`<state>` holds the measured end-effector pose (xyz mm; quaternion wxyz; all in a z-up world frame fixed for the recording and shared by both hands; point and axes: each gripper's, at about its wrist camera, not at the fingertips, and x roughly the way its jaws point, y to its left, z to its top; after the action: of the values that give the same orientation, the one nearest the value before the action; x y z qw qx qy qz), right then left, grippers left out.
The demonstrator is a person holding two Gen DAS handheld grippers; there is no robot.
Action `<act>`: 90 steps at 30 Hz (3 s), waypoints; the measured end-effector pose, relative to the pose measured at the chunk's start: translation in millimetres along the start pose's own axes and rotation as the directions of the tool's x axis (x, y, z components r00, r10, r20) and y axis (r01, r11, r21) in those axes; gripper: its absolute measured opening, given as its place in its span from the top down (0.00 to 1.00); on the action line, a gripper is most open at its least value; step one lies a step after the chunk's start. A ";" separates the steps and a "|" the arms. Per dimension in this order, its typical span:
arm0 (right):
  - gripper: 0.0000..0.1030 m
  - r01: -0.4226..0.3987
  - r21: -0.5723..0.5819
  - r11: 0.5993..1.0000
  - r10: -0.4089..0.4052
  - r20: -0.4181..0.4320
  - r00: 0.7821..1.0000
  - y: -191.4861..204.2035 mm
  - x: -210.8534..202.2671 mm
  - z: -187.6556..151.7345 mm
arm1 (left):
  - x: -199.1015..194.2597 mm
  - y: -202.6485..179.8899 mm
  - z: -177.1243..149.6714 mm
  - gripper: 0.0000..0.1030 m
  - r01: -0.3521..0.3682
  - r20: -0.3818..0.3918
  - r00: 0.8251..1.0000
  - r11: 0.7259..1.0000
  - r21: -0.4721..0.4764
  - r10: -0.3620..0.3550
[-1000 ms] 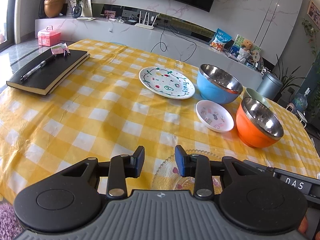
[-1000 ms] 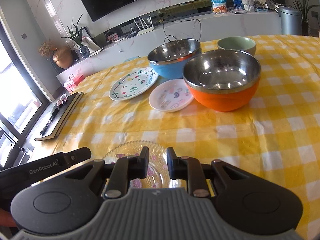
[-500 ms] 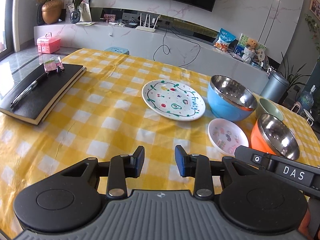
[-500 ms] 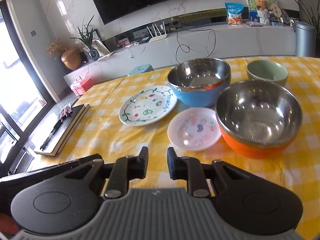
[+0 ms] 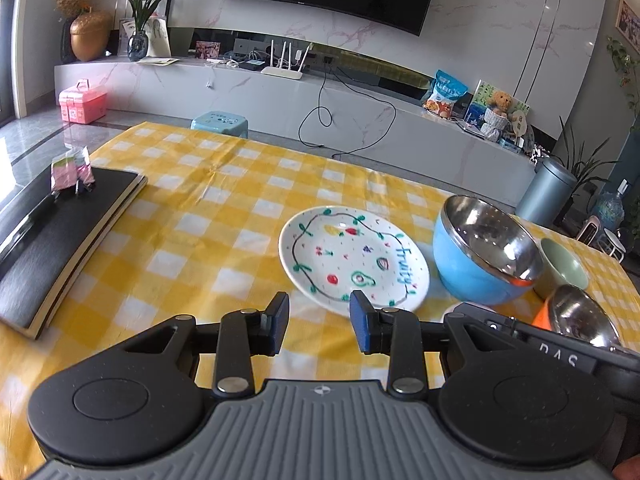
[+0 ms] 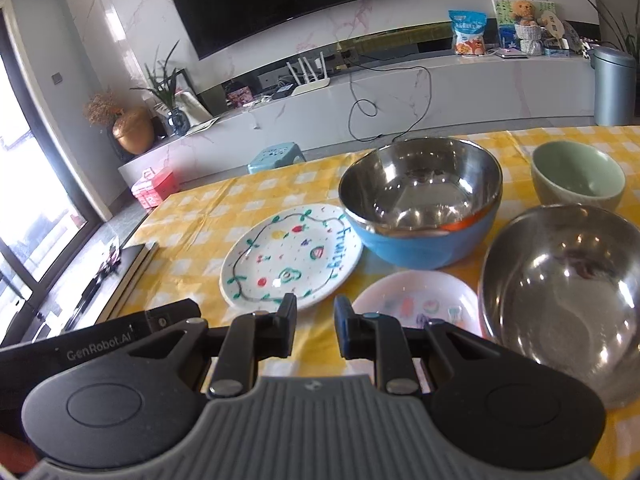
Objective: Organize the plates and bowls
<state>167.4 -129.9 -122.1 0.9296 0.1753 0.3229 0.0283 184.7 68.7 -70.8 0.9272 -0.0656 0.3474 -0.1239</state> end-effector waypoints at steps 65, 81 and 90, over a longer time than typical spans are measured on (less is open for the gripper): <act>0.87 -0.061 0.272 0.960 0.166 -0.380 0.910 -21.3 70.1 18.8 | 44.2 83.9 17.3 0.68 0.143 -0.305 0.937 0.983 -0.116 -0.173; 0.94 -0.055 0.292 0.955 0.166 -0.368 0.915 -23.4 62.0 15.7 | 22.4 80.5 8.3 0.84 0.084 -0.289 0.951 0.991 -0.107 -0.112; 0.94 -0.071 0.310 0.948 0.182 -0.345 0.921 -26.9 27.8 9.9 | -13.3 70.9 -3.5 0.84 0.090 -0.260 0.957 0.985 -0.144 -0.126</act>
<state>193.7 -153.5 -140.6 0.8122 0.3227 0.4805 0.0736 185.7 140.4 -79.8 0.8570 -0.1277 0.4732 -0.1590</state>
